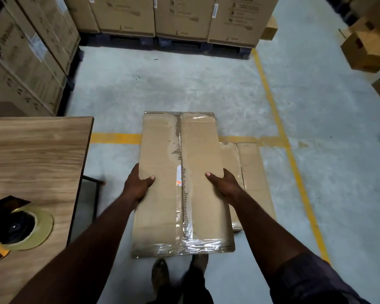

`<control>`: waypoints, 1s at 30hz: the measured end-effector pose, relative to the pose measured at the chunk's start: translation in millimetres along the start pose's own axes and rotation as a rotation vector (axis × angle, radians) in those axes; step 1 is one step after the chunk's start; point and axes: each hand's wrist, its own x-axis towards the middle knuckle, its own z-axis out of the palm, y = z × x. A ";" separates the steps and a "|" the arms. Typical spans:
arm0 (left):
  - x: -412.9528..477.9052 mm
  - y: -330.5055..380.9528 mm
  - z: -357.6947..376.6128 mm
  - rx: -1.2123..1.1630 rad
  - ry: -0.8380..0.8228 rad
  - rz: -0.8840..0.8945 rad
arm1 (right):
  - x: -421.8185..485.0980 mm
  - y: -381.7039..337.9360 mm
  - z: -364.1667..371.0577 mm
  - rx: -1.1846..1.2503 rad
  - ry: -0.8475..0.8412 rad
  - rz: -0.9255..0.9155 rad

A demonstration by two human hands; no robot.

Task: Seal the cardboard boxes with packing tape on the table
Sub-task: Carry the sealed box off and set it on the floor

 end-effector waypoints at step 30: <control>82.4 -37.2 82.3 0.089 -0.019 -0.177 | 102.6 46.6 -41.5 -0.009 -0.048 0.071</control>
